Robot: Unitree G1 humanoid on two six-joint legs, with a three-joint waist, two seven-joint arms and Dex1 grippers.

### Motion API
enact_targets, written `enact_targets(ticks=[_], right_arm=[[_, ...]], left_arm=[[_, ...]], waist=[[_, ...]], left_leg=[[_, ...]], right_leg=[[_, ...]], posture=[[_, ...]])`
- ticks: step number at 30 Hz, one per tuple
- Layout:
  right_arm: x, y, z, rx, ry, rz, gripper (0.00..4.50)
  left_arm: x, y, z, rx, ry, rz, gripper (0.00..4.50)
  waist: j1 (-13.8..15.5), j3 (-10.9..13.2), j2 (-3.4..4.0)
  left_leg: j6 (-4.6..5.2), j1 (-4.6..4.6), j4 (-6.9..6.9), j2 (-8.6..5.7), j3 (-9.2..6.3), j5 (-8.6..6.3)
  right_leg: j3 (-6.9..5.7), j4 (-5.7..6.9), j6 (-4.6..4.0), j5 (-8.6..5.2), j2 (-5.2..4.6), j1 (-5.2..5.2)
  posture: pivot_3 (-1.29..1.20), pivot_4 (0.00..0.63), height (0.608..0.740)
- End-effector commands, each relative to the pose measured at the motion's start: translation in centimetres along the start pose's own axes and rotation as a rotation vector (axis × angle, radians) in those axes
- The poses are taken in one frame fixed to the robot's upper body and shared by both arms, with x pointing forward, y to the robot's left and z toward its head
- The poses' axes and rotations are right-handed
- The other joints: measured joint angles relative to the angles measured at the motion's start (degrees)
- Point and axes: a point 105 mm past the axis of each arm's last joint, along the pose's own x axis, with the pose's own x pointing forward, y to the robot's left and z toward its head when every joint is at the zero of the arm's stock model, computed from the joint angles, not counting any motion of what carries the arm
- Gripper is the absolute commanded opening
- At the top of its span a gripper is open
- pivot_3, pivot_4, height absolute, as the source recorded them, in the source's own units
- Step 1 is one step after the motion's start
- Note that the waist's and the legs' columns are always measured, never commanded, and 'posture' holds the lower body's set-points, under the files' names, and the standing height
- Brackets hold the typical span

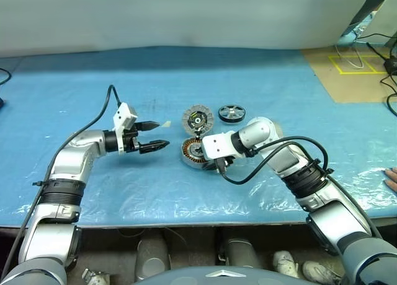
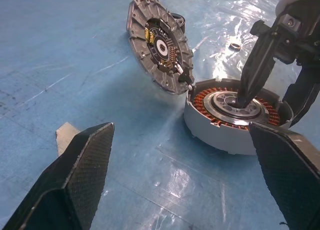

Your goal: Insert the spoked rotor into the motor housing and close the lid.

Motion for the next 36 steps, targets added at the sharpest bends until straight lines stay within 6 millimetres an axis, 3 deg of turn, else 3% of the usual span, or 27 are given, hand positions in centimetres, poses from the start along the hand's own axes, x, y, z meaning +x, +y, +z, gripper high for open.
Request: enact_targets(ticks=[1,5,15,21,23,25,29,32,36], right_arm=[[0.7,1.0,0.1,0.019,-0.023,0.062,2.87],[0.1,0.2,0.7,0.100,-0.062,0.042,4.05],[-3.2,-0.6,2.9,0.111,-0.160,0.032,4.05],[-6.8,-2.0,3.9,0.167,-0.278,-0.147,4.05],[-8.5,-2.5,2.6,0.227,-0.268,-0.279,4.05],[-10.8,-2.5,-0.4,0.310,-0.175,-0.429,4.05],[-14.1,-0.1,-3.5,0.455,-0.111,-0.562,4.05],[-14.9,2.0,-5.9,0.572,-0.059,-0.655,4.05],[-14.5,3.2,-9.1,0.722,-0.043,-0.817,4.05]], left_arm=[[0.0,0.0,1.0,0.042,-0.023,-0.009,4.50],[0.0,0.1,1.1,0.037,-0.034,-0.003,4.50],[-0.2,0.0,0.4,0.019,-0.024,0.000,4.50],[-0.5,-0.4,1.0,0.025,-0.036,-0.018,4.50],[-0.4,-1.0,1.3,0.030,-0.054,-0.036,4.50],[0.2,-1.8,1.9,0.026,-0.091,-0.053,4.50],[1.0,-3.9,2.0,0.028,-0.098,-0.128,4.50],[1.8,-5.3,2.2,0.033,-0.102,-0.185,4.50],[3.2,-6.5,3.2,0.037,-0.130,-0.258,4.50]], waist=[[-0.01,0.00,0.00],[0.03,0.01,0.01],[0.14,0.01,0.02],[0.29,0.01,0.02],[0.32,0.01,0.01],[0.76,0.01,0.01],[1.87,0.01,0.02],[1.81,0.01,0.02],[1.26,0.01,0.07]], left_leg=[[0.00,-0.01,-0.02,0.00,0.00,0.00],[0.00,-0.05,-0.06,0.00,0.00,0.00],[0.00,-0.13,-0.11,-0.02,0.00,0.00],[0.00,-0.23,-0.21,-0.03,0.00,0.01],[-0.01,-0.25,-0.23,-0.03,0.00,0.01],[-0.01,-0.28,-0.28,-0.03,0.00,0.01],[-0.01,-0.36,-0.34,-0.07,0.01,0.01],[-0.01,-0.26,-0.49,-0.04,0.01,0.01],[-0.01,-0.08,-0.48,-0.06,0.11,0.00]], right_leg=[[0.00,-0.02,0.00,0.00,0.00,0.00],[-0.03,-0.06,0.00,0.00,0.00,-0.01],[-0.05,-0.23,0.01,0.01,-0.03,-0.01],[-0.09,-0.46,0.03,0.02,-0.02,-0.01],[-0.09,-0.52,0.04,0.03,-0.02,-0.01],[-0.12,-0.60,0.04,0.03,-0.03,0.01],[-0.14,-0.72,0.05,0.03,-0.06,0.00],[-0.13,-0.73,0.05,0.03,-0.02,0.00],[0.01,-0.72,0.05,0.03,0.00,0.04]], posture=[[0.00,0.150,0.740],[0.00,0.150,0.740],[0.00,0.150,0.740],[0.00,0.150,0.740],[0.00,0.150,0.740],[0.00,0.150,0.740],[0.00,0.150,0.740],[0.00,0.150,0.740],[0.00,0.150,0.740]])
